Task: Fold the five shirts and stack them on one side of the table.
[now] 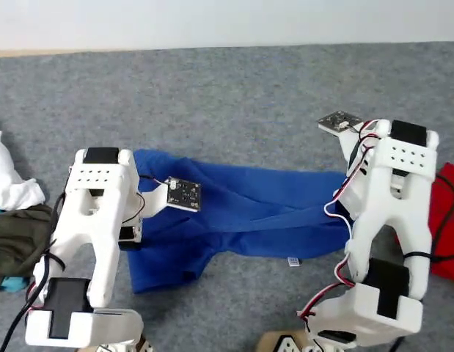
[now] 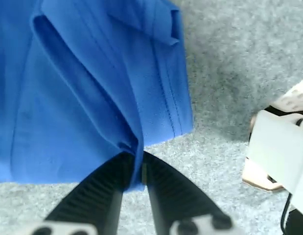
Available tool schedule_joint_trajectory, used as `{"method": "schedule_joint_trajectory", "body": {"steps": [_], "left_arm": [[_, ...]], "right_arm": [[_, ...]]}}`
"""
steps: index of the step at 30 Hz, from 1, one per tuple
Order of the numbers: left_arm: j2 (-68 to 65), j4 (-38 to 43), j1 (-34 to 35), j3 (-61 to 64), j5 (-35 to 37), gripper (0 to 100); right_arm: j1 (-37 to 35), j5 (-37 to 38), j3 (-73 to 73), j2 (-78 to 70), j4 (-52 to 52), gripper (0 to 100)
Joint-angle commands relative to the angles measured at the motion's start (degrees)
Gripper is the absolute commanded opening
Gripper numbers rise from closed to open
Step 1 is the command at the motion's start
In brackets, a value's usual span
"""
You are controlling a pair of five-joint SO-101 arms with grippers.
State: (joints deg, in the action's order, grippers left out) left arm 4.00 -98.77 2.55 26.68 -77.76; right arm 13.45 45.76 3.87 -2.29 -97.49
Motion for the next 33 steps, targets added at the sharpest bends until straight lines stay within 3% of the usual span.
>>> {"method": "schedule_joint_trajectory", "body": {"steps": [1,13,25,33], "left_arm": [[2.81,-1.76,0.09,-0.22,-0.79,0],[2.9,-1.85,2.73,1.27,-7.74,0],[2.9,-1.76,1.14,4.88,-8.0,1],[2.81,-1.58,1.58,4.79,-7.65,12]], "right_arm": [[-0.48,0.26,-0.44,3.21,0.48,1.1],[-0.57,0.18,-0.44,3.3,-0.04,1.1],[-0.57,0.18,-0.44,3.3,-0.13,1.1],[-1.8,0.18,-0.44,3.12,0.04,1.1]]}}
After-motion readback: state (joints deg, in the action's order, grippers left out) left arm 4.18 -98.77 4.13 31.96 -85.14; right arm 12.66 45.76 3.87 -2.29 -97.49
